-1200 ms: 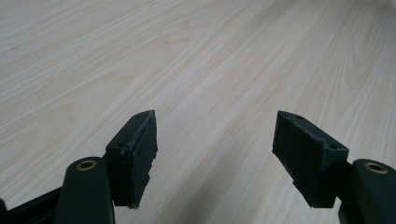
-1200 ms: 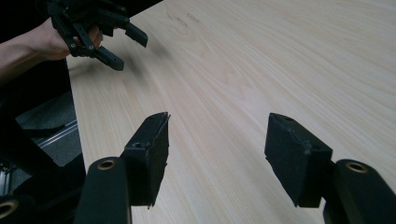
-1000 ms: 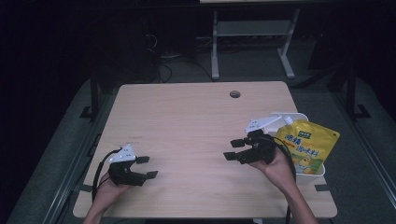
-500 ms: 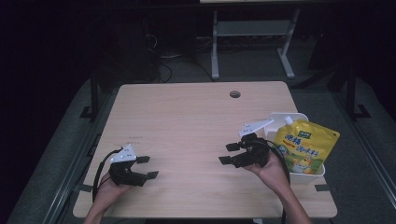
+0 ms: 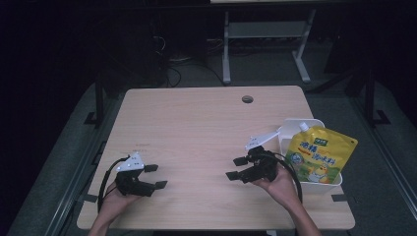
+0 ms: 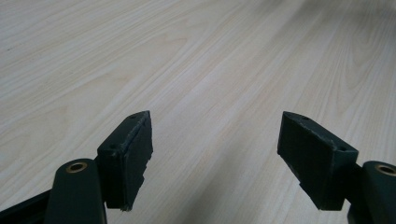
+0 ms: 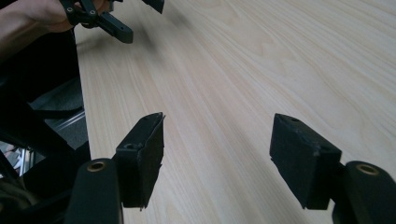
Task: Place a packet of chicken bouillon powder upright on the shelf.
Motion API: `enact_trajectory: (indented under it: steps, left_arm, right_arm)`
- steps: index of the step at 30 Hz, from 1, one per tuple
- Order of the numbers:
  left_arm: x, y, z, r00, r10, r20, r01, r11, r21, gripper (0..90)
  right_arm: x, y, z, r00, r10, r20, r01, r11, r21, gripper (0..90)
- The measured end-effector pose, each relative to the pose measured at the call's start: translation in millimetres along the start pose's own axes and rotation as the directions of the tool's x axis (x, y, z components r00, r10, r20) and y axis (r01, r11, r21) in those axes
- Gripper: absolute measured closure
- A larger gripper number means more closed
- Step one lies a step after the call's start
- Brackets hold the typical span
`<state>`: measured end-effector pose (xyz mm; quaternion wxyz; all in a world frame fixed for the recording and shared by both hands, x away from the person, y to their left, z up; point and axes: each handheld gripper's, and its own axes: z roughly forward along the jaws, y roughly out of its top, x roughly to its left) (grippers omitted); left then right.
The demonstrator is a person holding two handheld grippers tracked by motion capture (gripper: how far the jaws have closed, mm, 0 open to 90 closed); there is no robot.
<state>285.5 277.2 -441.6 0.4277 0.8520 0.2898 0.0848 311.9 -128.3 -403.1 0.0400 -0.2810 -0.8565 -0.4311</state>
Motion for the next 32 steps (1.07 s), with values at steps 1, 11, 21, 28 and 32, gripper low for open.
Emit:
enact_trajectory:
  steps: [1, 11, 21, 28, 32]
  left_arm:
    - [-0.1, 0.0, 0.0, 1.0, 0.0, 0.0, 0.0, 1.0, 0.0, 26.1]
    - [-1.1, 0.1, 1.0, 1.0, 0.005, 0.001, -0.005, 1.0, 0.004, 26.0]
    - [-4.2, -0.2, 2.5, 0.9999, 0.01, 0.007, -0.01, 0.9999, 0.007, 25.6]
    - [-6.7, -1.1, 4.9, 0.9998, 0.018, 0.009, -0.019, 0.9996, 0.02, 24.4]
    - [-6.8, -1.2, 4.7, 0.9998, 0.02, 0.009, -0.02, 0.9995, 0.023, 24.3]
  right_arm:
    - [0.9, -1.7, 1.4, 1.0, -0.003, 0.001, 0.003, 1.0, -0.007, 34.9]
    - [2.3, -17.8, 15.4, 0.9999, 0.011, -0.008, -0.011, 1.0, 0.018, 33.6]
    - [8.1, -34.6, 23.3, 0.9998, 0.011, -0.016, -0.011, 1.0, 0.027, 30.0]
    - [14.9, -42.3, 32.0, 0.9994, 0.016, -0.032, -0.015, 0.999, 0.037, 25.8]
    - [15.2, -42.0, 33.9, 0.9988, 0.018, -0.046, -0.016, 0.999, 0.046, 25.1]
